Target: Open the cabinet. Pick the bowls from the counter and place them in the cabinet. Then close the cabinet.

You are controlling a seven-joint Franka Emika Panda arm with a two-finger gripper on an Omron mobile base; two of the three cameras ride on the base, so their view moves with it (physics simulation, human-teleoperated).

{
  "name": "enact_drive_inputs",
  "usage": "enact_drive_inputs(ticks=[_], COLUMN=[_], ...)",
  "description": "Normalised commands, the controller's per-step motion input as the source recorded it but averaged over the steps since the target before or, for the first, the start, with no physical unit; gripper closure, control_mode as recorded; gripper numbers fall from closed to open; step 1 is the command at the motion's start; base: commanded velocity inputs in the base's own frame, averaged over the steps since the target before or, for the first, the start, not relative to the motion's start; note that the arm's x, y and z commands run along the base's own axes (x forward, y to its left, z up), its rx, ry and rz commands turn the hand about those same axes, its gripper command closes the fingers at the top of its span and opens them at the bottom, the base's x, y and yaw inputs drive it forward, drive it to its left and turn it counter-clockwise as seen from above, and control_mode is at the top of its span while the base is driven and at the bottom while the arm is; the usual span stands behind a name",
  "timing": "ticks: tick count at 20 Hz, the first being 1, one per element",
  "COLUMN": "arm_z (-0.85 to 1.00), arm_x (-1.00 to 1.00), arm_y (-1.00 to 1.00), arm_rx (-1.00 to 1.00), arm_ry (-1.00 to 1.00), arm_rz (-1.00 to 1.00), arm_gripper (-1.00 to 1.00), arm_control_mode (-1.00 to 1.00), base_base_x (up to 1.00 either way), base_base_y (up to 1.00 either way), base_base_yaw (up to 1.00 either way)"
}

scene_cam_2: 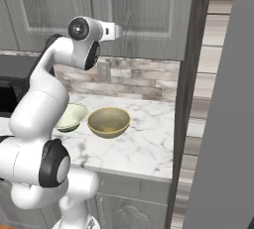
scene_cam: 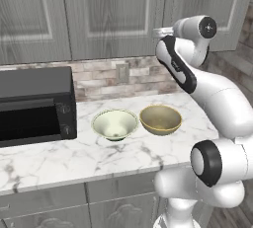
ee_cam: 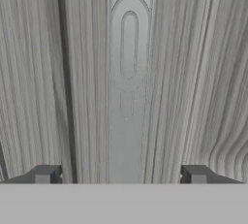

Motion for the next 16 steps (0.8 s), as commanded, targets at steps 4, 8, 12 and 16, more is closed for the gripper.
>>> enact_drive_inputs(ticks=[4,8,12,16], arm_z=[-0.16,-0.29,-0.12,0.0], arm_x=[0.79,0.83,0.68,-0.02], arm_y=[0.0,0.04,-0.05,-0.84], arm_rx=[0.0,0.0,0.0,0.0], arm_ry=[-0.04,-0.06,-0.02,-0.06], arm_rz=[0.04,0.01,0.05,0.01], arm_gripper=[-1.0,1.0,1.0,1.0], arm_control_mode=[-1.0,-1.0,-1.0,-1.0], base_base_x=[0.0,0.0,0.0,0.0], base_base_y=[0.0,0.0,0.0,0.0], base_base_yaw=[0.0,0.0,0.0,0.0])
